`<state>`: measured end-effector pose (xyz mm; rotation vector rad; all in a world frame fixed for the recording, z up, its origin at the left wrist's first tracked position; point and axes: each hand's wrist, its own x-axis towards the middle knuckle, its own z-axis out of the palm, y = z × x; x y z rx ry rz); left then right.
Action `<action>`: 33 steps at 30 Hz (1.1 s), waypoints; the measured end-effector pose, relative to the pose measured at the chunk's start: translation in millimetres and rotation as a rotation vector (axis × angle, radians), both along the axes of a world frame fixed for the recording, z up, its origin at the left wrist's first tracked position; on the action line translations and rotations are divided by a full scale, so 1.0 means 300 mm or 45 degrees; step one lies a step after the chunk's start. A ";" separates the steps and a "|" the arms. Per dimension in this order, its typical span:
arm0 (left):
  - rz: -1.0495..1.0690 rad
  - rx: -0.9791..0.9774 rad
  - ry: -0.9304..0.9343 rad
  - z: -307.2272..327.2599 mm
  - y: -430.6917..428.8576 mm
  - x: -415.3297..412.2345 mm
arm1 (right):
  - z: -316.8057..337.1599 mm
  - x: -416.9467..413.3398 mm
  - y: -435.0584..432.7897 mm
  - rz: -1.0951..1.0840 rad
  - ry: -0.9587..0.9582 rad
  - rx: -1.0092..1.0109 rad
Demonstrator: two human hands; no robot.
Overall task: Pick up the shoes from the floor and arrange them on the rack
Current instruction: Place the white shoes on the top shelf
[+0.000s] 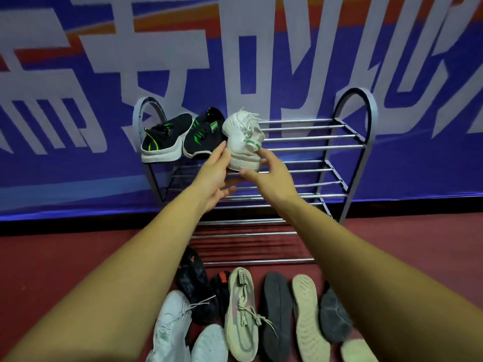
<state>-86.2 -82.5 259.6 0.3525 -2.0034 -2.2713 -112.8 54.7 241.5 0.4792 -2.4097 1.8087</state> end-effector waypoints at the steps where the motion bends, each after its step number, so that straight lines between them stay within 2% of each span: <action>1: 0.027 -0.060 0.011 0.000 -0.005 -0.013 | 0.005 -0.005 0.003 -0.025 0.012 0.021; 13: 0.007 -0.462 0.149 -0.010 -0.022 -0.073 | 0.013 -0.041 -0.023 -0.238 0.149 0.137; 23: 0.012 -0.834 0.064 -0.030 -0.057 -0.056 | 0.037 -0.021 -0.007 -0.178 0.143 0.235; 28: -0.097 -0.999 -0.061 -0.072 -0.099 0.000 | -0.007 -0.010 0.023 -0.132 -0.068 0.532; 33: -0.356 -1.375 -0.253 -0.148 -0.124 0.068 | -0.075 0.036 0.005 0.104 -0.093 0.919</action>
